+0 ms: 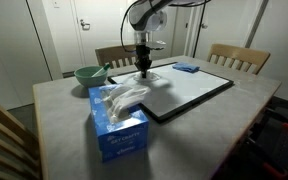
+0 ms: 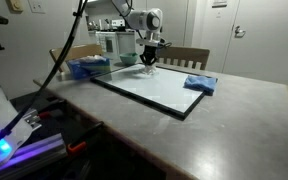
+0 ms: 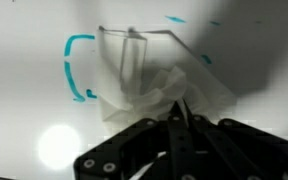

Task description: Pick up the wipe and rub the white board

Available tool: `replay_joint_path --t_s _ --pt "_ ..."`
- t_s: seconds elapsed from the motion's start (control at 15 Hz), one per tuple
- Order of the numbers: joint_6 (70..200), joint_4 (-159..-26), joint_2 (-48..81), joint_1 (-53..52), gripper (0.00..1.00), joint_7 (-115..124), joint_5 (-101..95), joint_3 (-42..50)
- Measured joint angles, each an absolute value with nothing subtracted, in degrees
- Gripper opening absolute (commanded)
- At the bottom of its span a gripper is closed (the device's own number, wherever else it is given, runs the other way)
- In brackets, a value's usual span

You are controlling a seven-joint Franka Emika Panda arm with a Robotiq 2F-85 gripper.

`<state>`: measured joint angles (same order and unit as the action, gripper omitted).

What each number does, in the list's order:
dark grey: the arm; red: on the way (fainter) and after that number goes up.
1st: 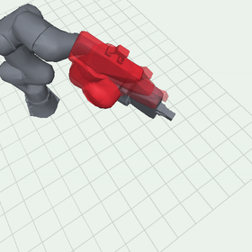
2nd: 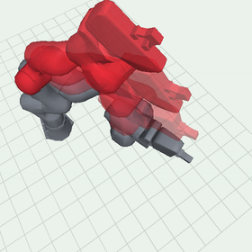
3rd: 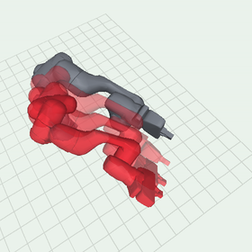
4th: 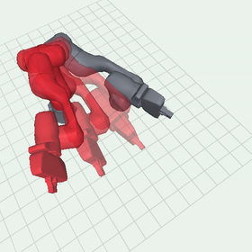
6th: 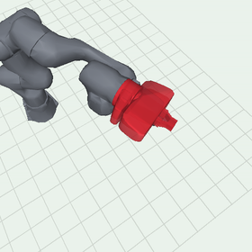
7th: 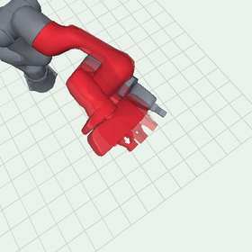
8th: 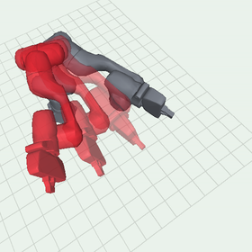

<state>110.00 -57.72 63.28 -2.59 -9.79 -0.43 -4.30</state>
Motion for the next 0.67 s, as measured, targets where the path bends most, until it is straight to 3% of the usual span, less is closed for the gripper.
replay_joint_path --t_s 0.67 --pt "111.67 -57.74 63.12 -2.8 0.0 -8.52 -0.67 -3.88"
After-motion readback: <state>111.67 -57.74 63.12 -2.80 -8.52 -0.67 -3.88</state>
